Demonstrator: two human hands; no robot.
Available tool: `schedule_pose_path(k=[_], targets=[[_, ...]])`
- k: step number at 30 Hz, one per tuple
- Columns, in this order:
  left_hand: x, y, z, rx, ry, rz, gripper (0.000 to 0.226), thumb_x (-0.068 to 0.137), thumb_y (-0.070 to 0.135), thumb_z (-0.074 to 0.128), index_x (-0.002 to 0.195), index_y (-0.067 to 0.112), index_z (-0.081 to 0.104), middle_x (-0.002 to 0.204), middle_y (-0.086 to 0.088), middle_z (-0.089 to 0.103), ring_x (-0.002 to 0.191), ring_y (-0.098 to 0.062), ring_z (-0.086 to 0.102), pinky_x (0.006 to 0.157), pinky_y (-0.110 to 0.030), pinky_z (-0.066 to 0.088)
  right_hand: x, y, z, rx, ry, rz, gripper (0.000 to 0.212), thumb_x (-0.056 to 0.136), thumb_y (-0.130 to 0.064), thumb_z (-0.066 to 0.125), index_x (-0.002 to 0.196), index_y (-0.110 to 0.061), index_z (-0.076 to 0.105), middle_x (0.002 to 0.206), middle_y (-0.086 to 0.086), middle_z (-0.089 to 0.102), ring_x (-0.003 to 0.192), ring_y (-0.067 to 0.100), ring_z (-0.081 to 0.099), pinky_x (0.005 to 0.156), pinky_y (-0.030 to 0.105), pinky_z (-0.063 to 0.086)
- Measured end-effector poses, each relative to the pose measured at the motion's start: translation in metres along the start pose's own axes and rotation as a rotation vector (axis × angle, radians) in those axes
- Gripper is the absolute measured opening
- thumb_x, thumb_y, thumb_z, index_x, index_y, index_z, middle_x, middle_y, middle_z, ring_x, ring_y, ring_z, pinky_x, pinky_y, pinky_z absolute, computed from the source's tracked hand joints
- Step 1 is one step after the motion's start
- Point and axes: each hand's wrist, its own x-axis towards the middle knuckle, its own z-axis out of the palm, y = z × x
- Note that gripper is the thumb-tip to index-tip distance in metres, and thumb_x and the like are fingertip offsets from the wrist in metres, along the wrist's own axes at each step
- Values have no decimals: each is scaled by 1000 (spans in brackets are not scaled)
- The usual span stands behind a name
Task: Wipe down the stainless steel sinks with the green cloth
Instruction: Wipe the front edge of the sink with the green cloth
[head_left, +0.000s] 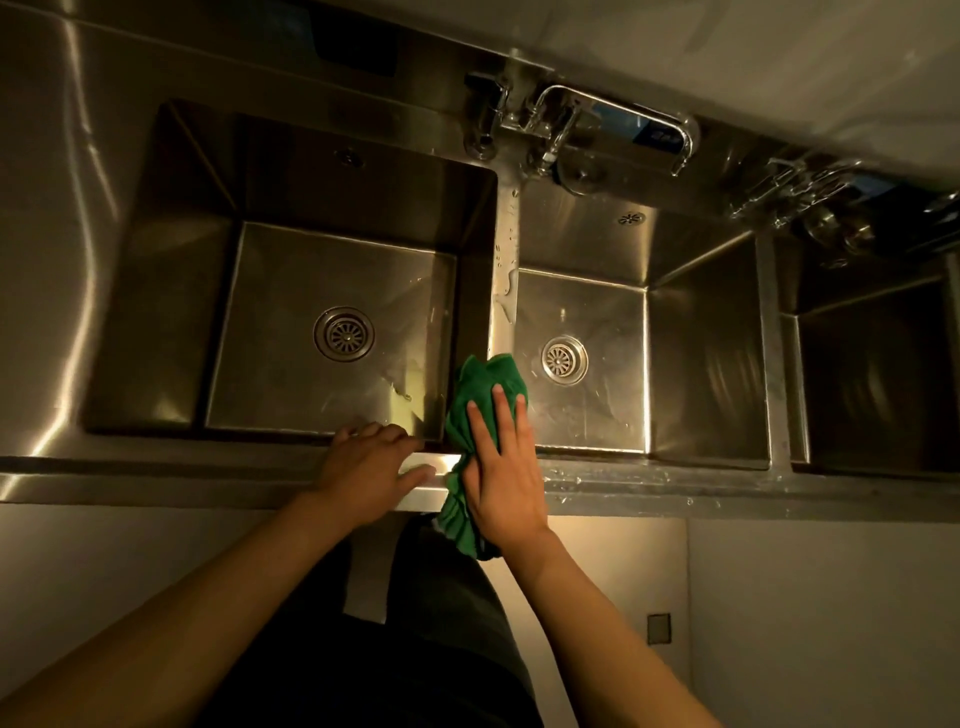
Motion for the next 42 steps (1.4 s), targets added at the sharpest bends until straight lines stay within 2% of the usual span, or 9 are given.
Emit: schedule_pose_path(k=[2,6,12,17,23,28,31,36,42], targets=[[5,2,2,39,-12,-17,61,98,74,30,144,41,53,149,8,53,137,-20,46,106,-44,34,10,6,-2,29,12,-25,71,96,-30,46,162,-25,19,171,4,-2,156,32,-8,125,52,14],[13,6,3,87,1,-58,86,85,82,6,142,41,57,148,6,55,136,-20,48,107,-45,34,35,17,-5,48,35,-74,74,93,-30,50,161,-23,22,171,5,0,156,34,-7,125,52,16],[24,10,4,58,103,-155,78,93,77,17,134,31,64,139,-1,63,130,-27,54,106,-49,39,100,38,-15,25,51,-143,76,93,-36,51,161,-24,20,171,5,-1,156,34,-7,124,53,21],[32,14,5,-5,164,-267,63,98,70,26,135,32,59,145,-2,59,134,-27,51,108,-50,39,151,55,-24,5,31,-217,74,93,-38,50,161,-26,22,171,1,-2,157,31,-8,122,56,25],[39,16,10,-44,164,-387,65,97,69,22,142,34,52,152,0,51,140,-26,43,114,-52,34,205,69,-42,-31,12,-349,68,93,-35,51,158,-22,32,170,5,9,157,31,-6,123,55,21],[50,32,12,-67,198,-471,63,98,66,20,136,31,57,146,-1,56,134,-28,48,111,-55,35,244,74,-52,-66,-17,-449,66,92,-35,50,155,-20,36,168,8,15,157,31,-2,123,54,21],[59,45,12,-113,242,-497,66,97,67,17,130,30,60,140,-1,59,131,-28,50,109,-56,36,262,79,-54,-75,-33,-529,67,91,-37,50,154,-21,37,167,8,19,157,31,1,123,55,21],[74,78,14,-173,282,-467,70,96,68,16,133,28,60,139,-3,59,130,-29,52,112,-55,34,286,89,-56,-108,-33,-582,66,91,-37,49,154,-22,38,166,7,20,157,30,1,122,55,23],[81,86,23,-175,308,-429,82,93,74,7,136,26,58,143,-4,57,134,-28,48,117,-55,26,298,88,-61,-74,3,-530,63,92,-31,51,153,-18,41,166,11,20,156,34,4,126,49,17]])
